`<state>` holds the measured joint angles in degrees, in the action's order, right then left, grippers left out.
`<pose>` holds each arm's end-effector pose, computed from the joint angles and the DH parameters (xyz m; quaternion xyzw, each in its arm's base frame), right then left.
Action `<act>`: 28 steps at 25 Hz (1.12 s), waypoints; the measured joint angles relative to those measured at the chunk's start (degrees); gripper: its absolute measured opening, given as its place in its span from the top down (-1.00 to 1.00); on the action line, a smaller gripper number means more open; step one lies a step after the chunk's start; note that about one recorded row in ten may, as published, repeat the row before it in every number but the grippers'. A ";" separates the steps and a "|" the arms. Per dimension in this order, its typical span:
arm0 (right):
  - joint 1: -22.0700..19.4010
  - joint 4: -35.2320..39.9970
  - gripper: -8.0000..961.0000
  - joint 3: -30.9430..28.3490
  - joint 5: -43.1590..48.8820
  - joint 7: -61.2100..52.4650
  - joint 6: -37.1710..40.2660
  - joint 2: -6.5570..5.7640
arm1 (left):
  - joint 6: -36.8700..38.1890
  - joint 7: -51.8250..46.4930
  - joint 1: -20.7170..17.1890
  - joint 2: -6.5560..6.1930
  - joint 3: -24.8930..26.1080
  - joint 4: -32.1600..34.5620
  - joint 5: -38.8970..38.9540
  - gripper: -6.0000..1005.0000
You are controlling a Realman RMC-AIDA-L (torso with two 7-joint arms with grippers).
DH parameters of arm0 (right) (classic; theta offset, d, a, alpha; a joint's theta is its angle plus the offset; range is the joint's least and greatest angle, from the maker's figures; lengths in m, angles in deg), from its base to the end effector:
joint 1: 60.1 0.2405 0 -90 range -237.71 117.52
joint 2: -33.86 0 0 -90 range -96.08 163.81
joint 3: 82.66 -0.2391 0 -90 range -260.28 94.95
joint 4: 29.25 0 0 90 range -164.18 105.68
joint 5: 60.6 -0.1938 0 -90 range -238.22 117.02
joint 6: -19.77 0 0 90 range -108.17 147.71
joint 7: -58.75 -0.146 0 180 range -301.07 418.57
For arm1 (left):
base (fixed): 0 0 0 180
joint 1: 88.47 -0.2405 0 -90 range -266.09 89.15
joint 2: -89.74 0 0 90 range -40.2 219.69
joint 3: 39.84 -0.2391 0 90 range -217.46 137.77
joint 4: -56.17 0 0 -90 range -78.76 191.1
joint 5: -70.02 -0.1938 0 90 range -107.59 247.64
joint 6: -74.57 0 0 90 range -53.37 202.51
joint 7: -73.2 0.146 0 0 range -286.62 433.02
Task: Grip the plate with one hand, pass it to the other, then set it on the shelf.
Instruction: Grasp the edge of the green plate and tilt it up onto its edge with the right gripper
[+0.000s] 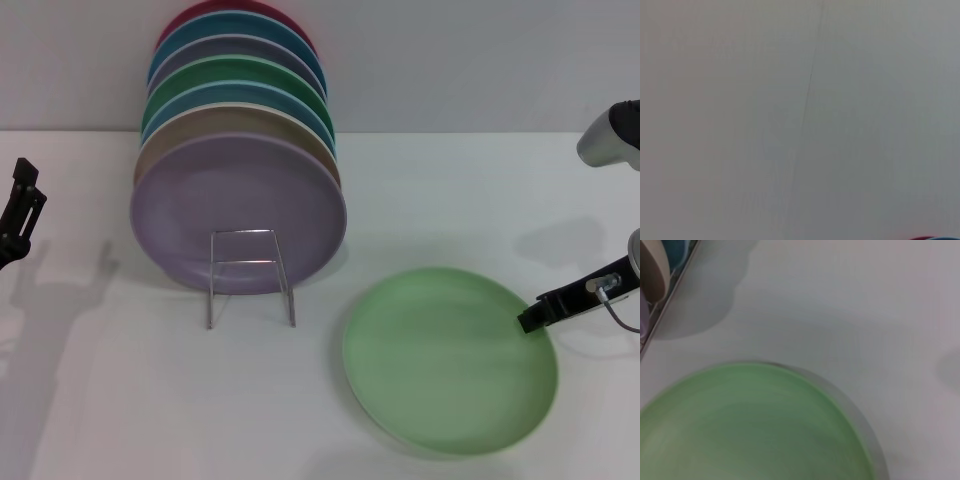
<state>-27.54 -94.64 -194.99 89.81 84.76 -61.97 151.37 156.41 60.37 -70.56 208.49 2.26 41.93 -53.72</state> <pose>0.2407 0.3427 0.0256 -0.8229 0.5062 -0.1240 0.2264 -0.2947 0.2809 0.0207 -0.6268 -0.2246 -0.4160 0.6194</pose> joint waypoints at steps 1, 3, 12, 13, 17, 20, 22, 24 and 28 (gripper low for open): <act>0.00 0.00 0.18 0.00 0.00 0.00 0.00 0.00 | 0.00 0.00 0.00 0.00 0.00 0.00 0.00 -0.66; 0.18 0.41 0.27 0.00 0.05 0.00 0.00 0.00 | -0.02 0.00 0.01 -0.01 0.00 0.00 0.00 -0.66; 0.72 1.41 0.61 -0.01 0.06 0.01 0.52 -0.09 | -0.03 0.01 -0.08 -0.11 0.00 0.00 -0.01 -0.66; 0.72 1.41 0.62 -0.01 0.06 0.01 0.52 -0.09 | -0.03 0.01 -0.08 -0.11 0.00 0.00 -0.01 -0.66; 1.47 3.41 0.63 0.32 0.06 0.56 1.33 -0.18 | -0.02 0.06 -0.12 -0.12 0.46 0.13 -0.01 -0.66; 1.61 3.98 0.63 0.62 0.06 0.85 1.67 -0.21 | -0.02 0.07 -0.14 -0.11 0.52 0.18 0.00 -0.66; 1.64 4.10 0.64 0.75 0.03 1.01 2.06 -0.23 | -0.03 0.08 -0.16 -0.10 0.52 0.18 0.00 -0.66; 1.64 3.91 0.73 0.76 0.02 1.06 2.09 -0.24 | -0.03 0.09 -0.16 -0.10 0.52 0.17 0.00 -0.66; 1.63 3.83 0.83 0.85 0.02 1.49 2.11 -0.26 | -0.05 0.09 -0.16 -0.10 0.52 0.18 -0.01 -0.66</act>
<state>-25.91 -90.81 -194.14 89.82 86.25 -59.86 151.11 156.36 60.47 -70.72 208.39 2.78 42.11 -53.73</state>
